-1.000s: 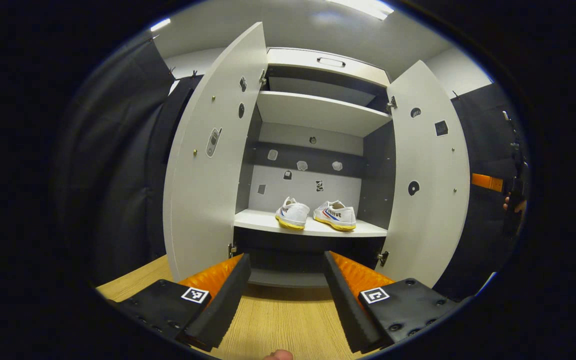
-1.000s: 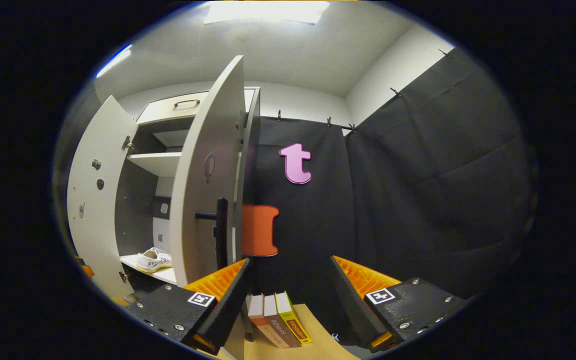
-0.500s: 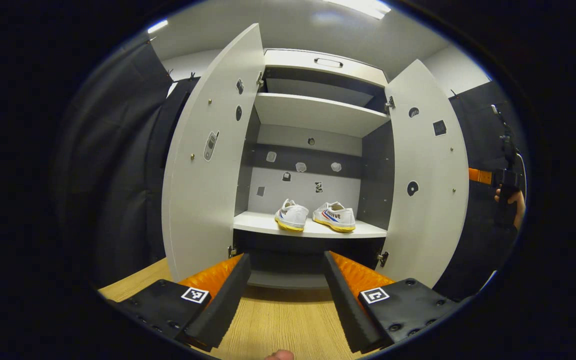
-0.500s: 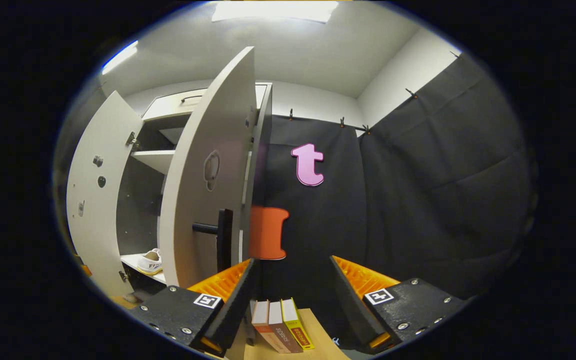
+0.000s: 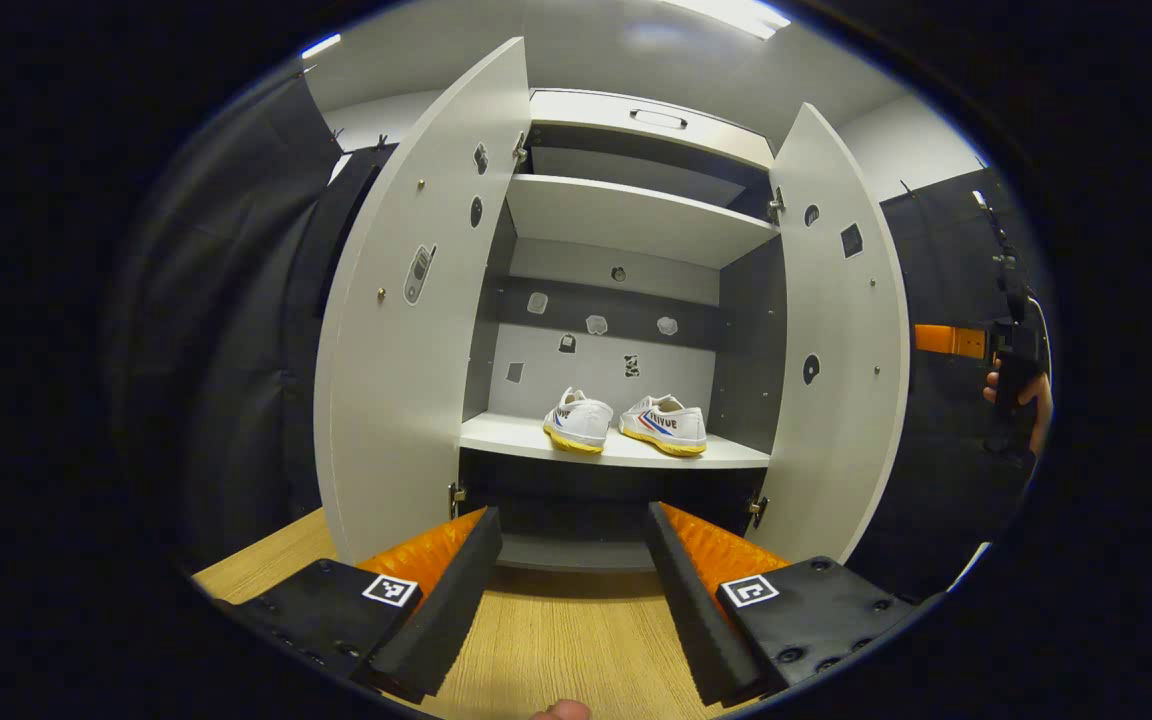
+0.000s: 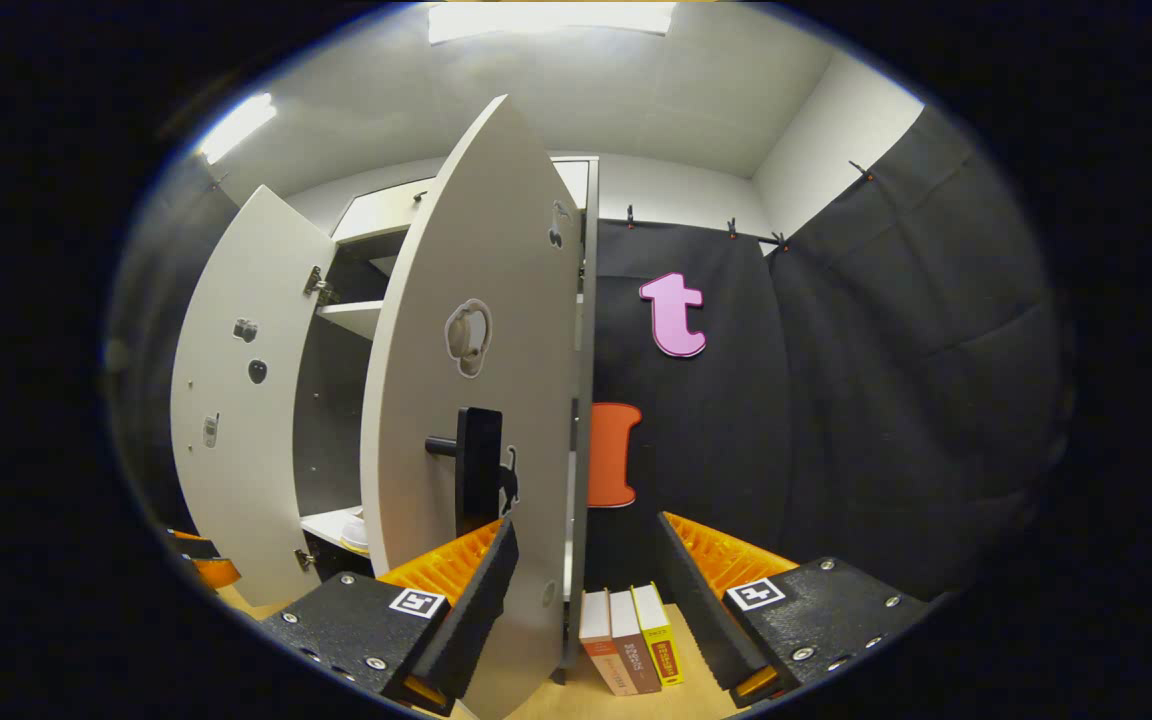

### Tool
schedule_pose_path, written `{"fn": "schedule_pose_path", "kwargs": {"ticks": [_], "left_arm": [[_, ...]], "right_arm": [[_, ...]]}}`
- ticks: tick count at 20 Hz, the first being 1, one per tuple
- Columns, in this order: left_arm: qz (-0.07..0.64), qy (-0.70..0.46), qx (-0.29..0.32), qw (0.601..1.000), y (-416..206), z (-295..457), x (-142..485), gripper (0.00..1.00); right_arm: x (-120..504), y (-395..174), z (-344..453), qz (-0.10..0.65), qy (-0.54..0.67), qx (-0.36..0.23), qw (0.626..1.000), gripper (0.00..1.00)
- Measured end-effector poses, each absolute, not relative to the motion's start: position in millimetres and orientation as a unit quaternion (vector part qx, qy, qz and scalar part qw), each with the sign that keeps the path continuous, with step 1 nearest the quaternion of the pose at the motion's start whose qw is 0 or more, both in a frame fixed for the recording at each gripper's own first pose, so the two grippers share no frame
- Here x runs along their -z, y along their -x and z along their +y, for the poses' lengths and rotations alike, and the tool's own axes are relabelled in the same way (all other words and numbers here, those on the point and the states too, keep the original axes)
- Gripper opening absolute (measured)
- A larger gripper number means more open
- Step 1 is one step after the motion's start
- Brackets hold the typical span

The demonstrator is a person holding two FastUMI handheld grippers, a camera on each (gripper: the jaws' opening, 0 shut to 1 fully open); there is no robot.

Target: Grab one shoe with the right hand and put it into the shoe cabinet, grab the other shoe with the left hand and put it into the shoe cabinet; then close the right door with the right hand and the left door with the left hand.

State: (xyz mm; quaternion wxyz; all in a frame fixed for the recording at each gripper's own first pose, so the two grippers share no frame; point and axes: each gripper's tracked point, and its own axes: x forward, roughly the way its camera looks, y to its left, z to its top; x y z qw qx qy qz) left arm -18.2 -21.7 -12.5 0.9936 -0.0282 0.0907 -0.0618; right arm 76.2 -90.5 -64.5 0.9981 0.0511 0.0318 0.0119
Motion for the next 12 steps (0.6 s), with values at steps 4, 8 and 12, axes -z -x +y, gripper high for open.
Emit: {"fn": "schedule_pose_path", "kwargs": {"ticks": [4,8,12], "left_arm": [[0.094,0.027,0.05,0.994,21.7,-5.9,15.2,0.94],[0.089,0.028,0.041,0.995,23.3,5.3,10.6,0.94],[0.079,0.022,0.035,0.996,25.6,11.5,4.5,0.94]], "right_arm": [[61.4,-82.1,-67.0,0.03,-0.048,-0.033,0.998,0.87],[60.6,-94.6,-38.0,0.026,-0.041,-0.057,0.997,0.87],[61.5,-111.4,-10.2,0.016,-0.056,-0.067,0.996,0.89]]}}
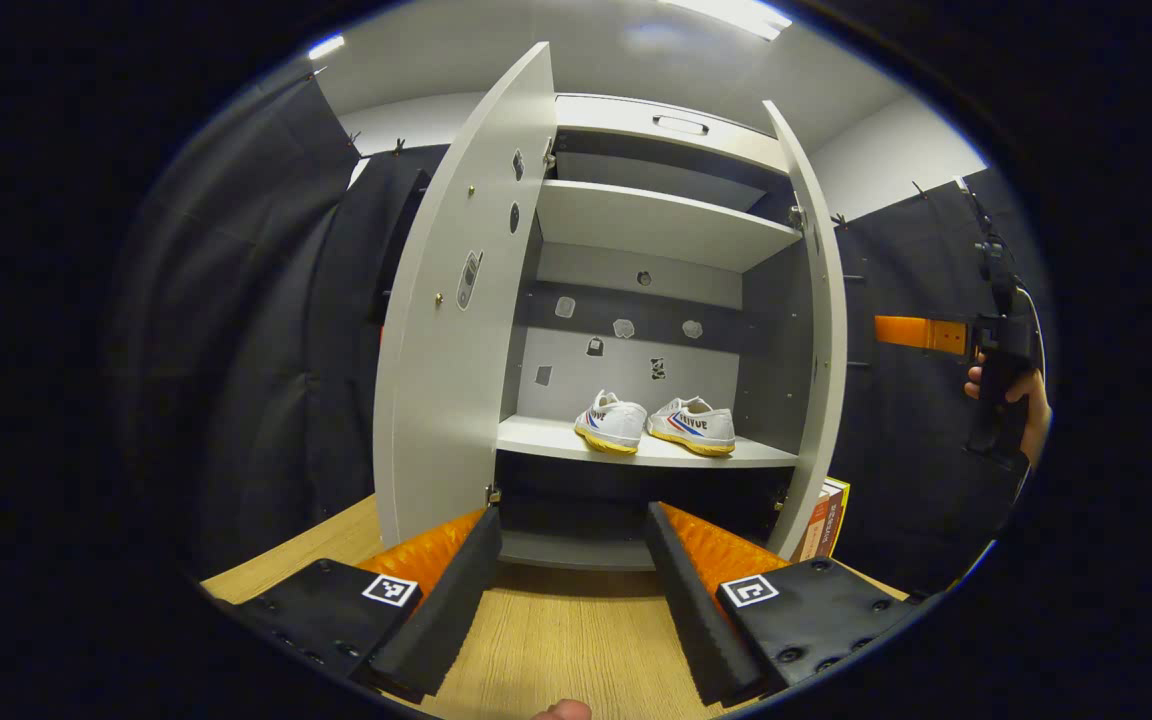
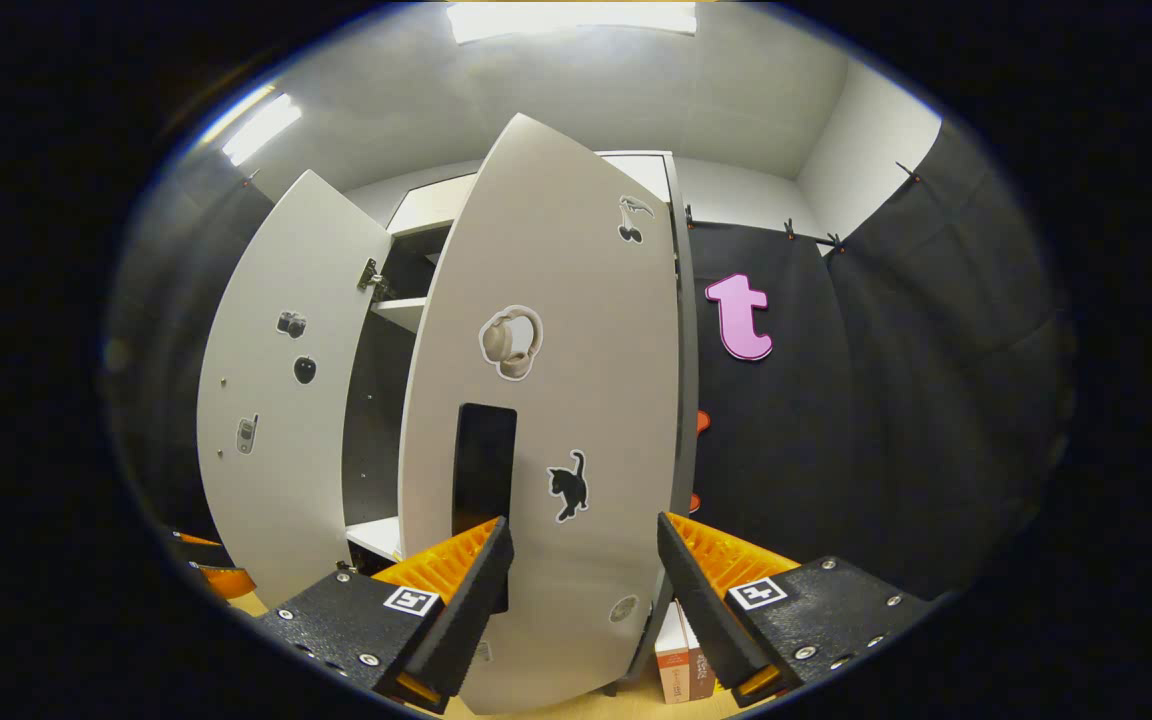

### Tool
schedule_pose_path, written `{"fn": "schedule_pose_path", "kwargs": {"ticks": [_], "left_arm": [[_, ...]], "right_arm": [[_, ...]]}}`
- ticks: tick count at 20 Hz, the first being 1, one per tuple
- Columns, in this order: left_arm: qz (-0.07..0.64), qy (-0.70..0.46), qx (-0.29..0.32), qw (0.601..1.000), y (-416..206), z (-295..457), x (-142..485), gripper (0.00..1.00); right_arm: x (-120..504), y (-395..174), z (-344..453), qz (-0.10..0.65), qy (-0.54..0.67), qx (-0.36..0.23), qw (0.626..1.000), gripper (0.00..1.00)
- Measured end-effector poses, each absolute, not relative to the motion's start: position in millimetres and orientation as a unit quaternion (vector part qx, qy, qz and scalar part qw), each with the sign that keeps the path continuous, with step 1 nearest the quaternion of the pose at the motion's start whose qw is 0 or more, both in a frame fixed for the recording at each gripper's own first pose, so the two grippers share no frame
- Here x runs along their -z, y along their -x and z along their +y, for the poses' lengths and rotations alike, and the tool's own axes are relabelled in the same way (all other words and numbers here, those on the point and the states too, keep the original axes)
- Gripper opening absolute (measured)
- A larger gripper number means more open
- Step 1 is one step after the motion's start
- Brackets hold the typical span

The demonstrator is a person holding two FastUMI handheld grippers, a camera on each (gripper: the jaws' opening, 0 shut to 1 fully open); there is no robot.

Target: Grab one shoe with the right hand and put it into the shoe cabinet, grab the other shoe with the left hand and put it into the shoe cabinet; then close the right door with the right hand and the left door with the left hand.

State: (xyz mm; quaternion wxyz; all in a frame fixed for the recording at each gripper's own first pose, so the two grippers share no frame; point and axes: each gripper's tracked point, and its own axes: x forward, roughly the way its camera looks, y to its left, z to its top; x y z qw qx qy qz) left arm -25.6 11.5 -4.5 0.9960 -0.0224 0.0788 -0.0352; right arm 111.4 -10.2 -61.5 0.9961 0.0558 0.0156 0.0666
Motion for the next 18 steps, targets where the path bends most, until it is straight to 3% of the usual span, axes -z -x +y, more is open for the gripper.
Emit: {"fn": "schedule_pose_path", "kwargs": {"ticks": [8,18], "left_arm": [[0.075,0.019,0.018,0.997,28.7,25.0,0.6,0.94],[0.07,0.007,0.015,0.997,26.5,31.4,-3.7,0.94]], "right_arm": [[63.3,-147.8,37.0,0.021,-0.083,-0.102,0.991,0.92],[75.6,-187.5,66.4,0.043,-0.092,-0.1,0.99,0.92]]}}
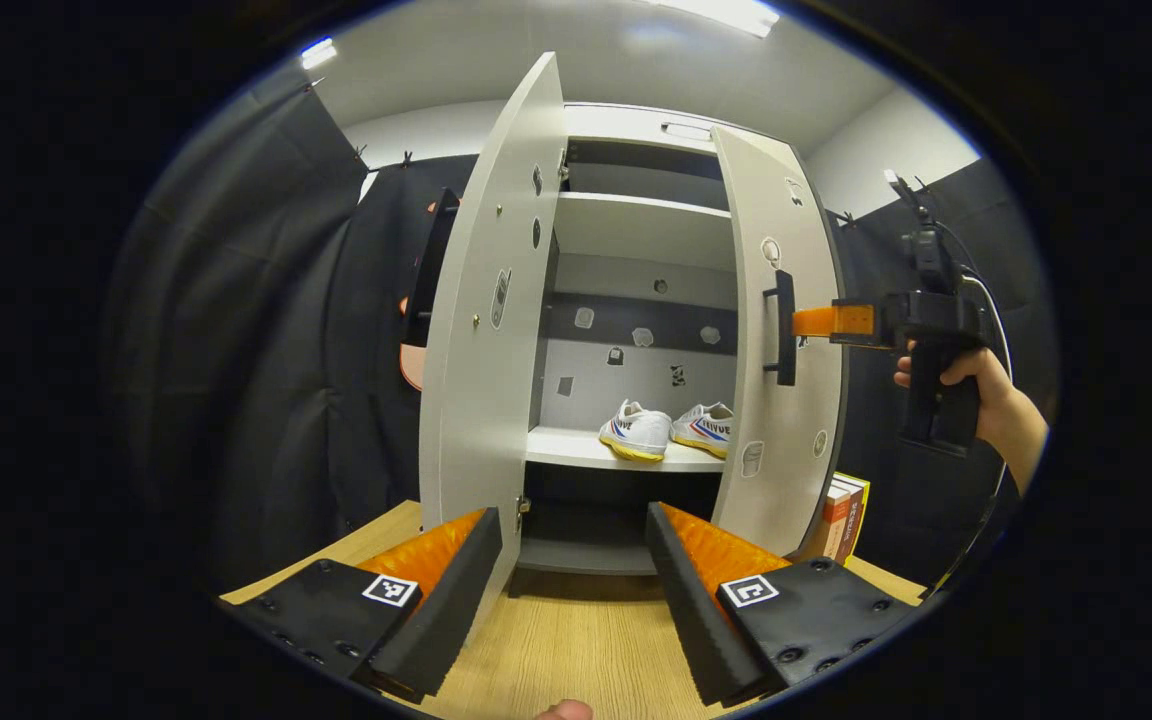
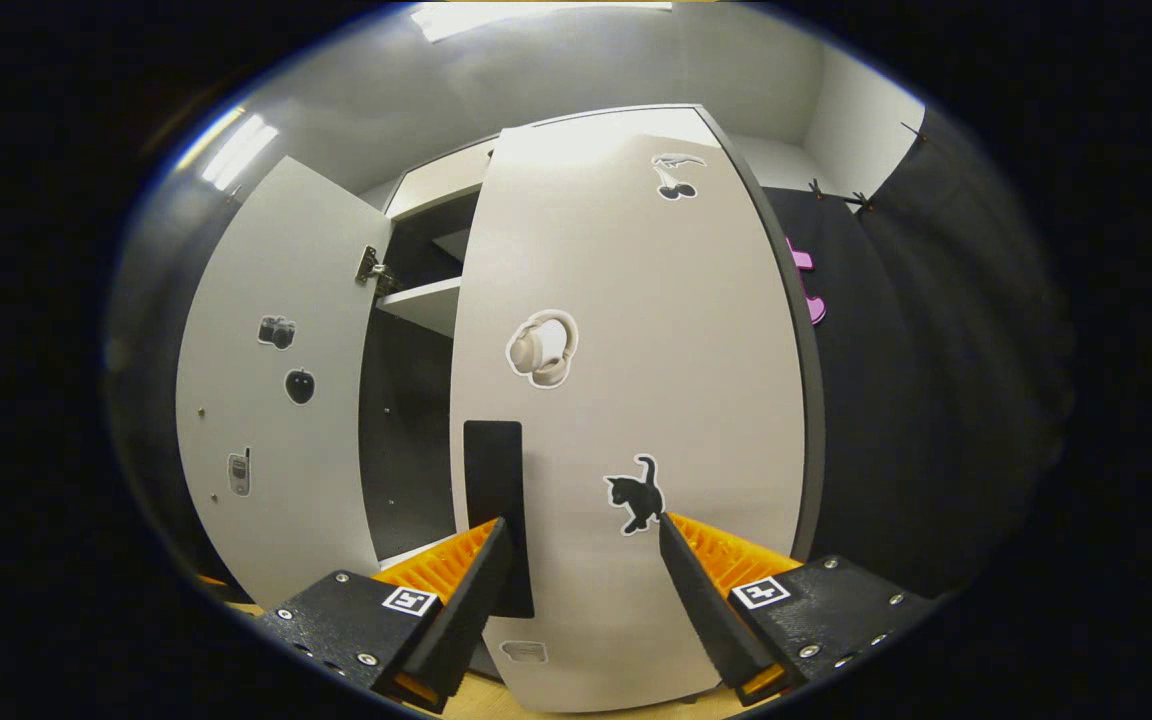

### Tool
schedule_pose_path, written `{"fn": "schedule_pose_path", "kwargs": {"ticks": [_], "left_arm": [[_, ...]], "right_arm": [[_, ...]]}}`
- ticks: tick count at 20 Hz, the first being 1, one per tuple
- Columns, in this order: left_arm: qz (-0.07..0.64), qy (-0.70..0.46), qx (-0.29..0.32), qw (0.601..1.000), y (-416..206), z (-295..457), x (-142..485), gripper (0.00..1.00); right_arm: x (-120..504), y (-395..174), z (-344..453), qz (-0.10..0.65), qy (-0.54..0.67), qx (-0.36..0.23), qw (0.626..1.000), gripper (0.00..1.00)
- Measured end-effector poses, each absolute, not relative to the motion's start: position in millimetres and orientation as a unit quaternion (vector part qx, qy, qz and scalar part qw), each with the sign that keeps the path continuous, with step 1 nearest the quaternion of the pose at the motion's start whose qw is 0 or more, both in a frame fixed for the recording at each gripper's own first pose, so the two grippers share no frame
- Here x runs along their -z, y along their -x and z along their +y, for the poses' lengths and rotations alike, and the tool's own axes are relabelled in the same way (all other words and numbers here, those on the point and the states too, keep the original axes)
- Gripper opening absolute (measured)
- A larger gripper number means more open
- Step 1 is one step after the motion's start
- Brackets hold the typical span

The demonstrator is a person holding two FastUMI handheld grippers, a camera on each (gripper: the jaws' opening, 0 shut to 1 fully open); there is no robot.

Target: Grab one shoe with the right hand and put it into the shoe cabinet, grab the other shoe with the left hand and put it into the shoe cabinet; then close the right door with the right hand and the left door with the left hand.

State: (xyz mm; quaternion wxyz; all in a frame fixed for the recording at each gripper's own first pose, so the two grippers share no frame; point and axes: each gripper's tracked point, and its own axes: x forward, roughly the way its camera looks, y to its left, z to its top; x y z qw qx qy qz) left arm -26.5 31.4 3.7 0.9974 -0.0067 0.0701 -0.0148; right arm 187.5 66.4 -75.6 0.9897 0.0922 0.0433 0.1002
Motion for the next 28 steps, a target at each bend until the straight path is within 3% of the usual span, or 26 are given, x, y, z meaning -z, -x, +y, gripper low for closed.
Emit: {"fn": "schedule_pose_path", "kwargs": {"ticks": [21,28], "left_arm": [[0.064,0.013,0.013,0.998,19.4,36.4,-10.3,0.94],[0.057,0.027,0.01,0.998,8.4,37.1,-27.9,0.94]], "right_arm": [[80.3,-202.1,76.1,0.044,-0.072,-0.071,0.994,0.91],[76.7,-136.6,47.9,0.023,-0.071,-0.052,0.996,0.92]]}}
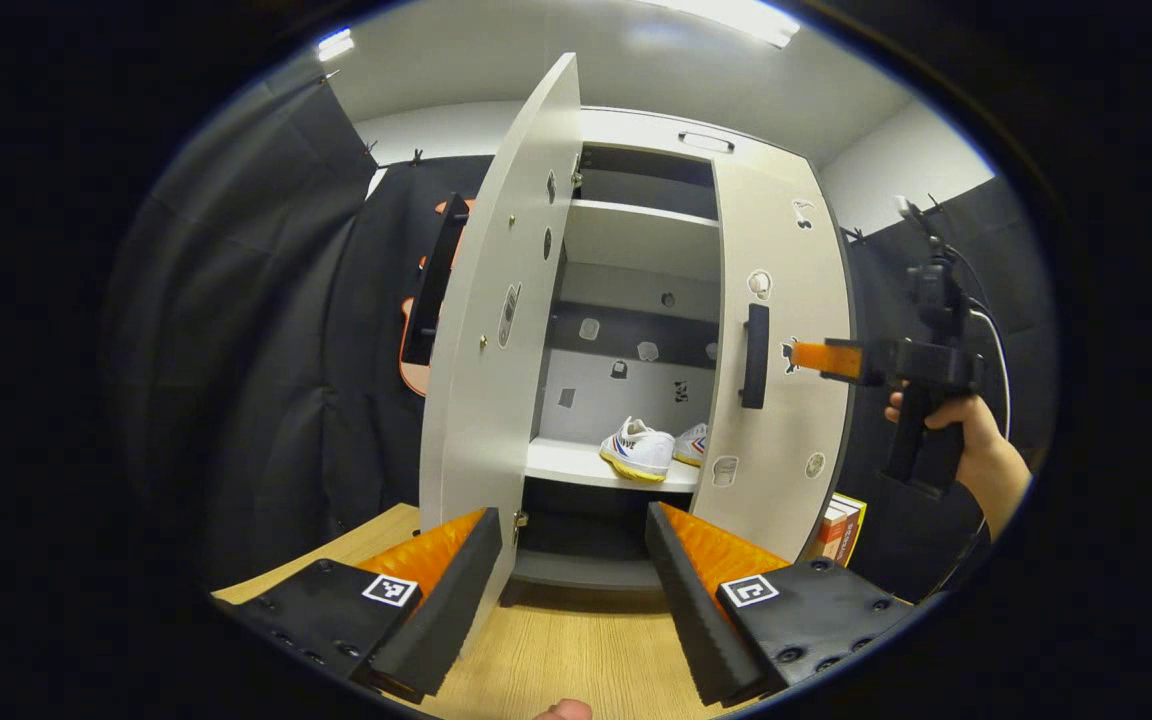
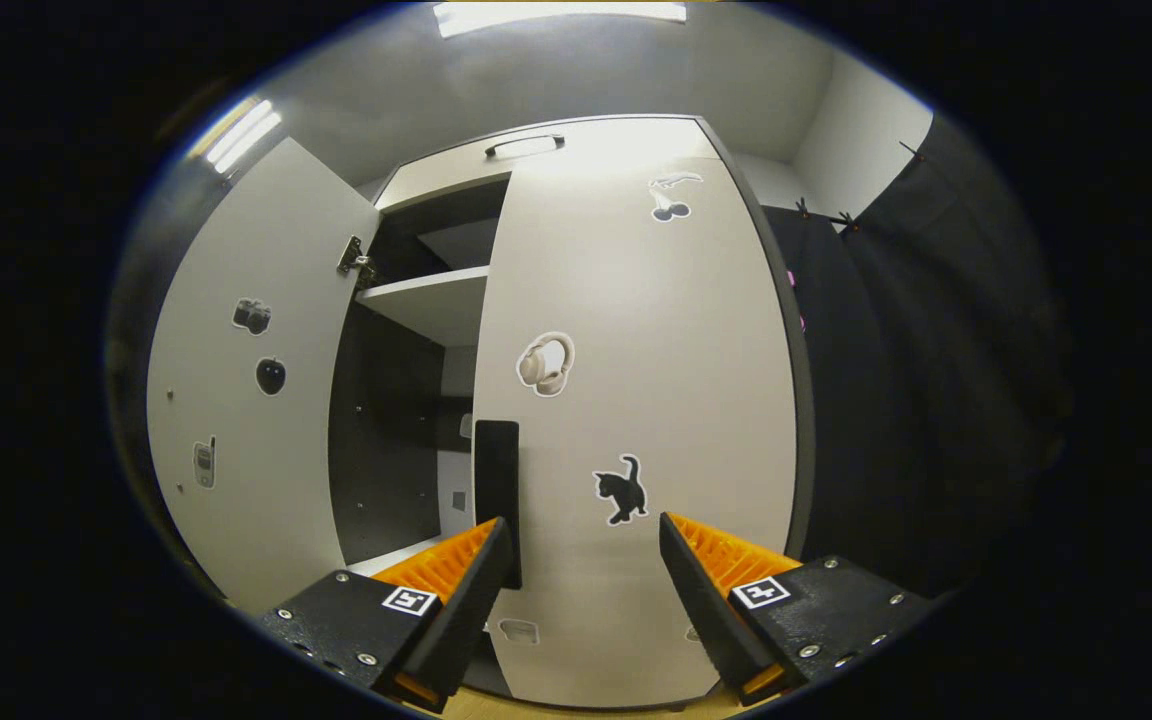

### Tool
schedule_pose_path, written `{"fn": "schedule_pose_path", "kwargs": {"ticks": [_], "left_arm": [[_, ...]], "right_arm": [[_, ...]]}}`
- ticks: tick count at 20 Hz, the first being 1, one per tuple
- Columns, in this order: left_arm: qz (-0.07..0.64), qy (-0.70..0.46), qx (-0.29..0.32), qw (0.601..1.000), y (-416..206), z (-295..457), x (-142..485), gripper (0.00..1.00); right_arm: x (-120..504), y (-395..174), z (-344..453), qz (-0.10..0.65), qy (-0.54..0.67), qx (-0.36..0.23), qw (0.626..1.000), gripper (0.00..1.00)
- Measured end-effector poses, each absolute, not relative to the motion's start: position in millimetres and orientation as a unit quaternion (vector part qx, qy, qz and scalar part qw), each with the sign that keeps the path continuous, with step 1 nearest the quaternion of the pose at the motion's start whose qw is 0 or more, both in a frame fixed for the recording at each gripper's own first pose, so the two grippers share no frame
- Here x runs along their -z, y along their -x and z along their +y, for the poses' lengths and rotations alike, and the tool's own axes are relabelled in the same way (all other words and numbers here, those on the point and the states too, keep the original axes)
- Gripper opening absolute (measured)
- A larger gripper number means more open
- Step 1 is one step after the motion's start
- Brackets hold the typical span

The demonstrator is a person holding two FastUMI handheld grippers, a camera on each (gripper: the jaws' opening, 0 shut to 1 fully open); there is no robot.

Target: Grab one shoe with the right hand and put it into the shoe cabinet, grab the other shoe with the left hand and put it into the shoe cabinet; then close the right door with the right hand and the left door with the left hand.

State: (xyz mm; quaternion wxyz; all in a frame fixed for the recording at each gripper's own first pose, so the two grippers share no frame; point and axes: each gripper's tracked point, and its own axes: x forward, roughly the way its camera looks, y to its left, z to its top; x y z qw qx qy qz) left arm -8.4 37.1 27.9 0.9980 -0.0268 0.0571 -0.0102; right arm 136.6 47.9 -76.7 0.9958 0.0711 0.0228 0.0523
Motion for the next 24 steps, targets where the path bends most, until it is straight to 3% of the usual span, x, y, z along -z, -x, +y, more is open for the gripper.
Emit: {"fn": "schedule_pose_path", "kwargs": {"ticks": [12,13,14,16,18,22,24], "left_arm": [[0.036,0.035,0.019,0.999,-6.5,26.0,-66.4,0.94],[0.037,0.038,0.018,0.998,-6.3,26.8,-71.8,0.89],[0.037,0.038,0.01,0.999,-5.3,32.9,-78.4,0.99],[0.032,0.036,-0.01,0.999,-5.2,52.4,-99.8,0.94],[0.015,0.023,-0.05,0.998,-5.0,90.3,-126.6,0.99],[-0.013,0.021,-0.132,0.991,-17.6,162.1,-159.6,0.89],[-0.026,0.024,-0.16,0.986,-27.9,188.8,-168.1,0.94]], "right_arm": [[145.6,-9.5,-4.9,0.052,-0.087,0.005,0.995,0.92],[151.1,-3.5,-4.9,0.053,-0.088,0.005,0.995,0.92],[155.7,3.2,-2.7,0.052,-0.086,0.001,0.995,0.92],[164.6,14.6,0.9,0.052,-0.063,-0.005,0.997,0.92],[169.0,24.4,11.5,0.053,-0.048,-0.021,0.997,0.92],[178.4,34.1,30.1,0.066,-0.059,-0.047,0.995,0.92],[182.0,35.1,31.7,0.072,-0.057,-0.049,0.995,0.92]]}}
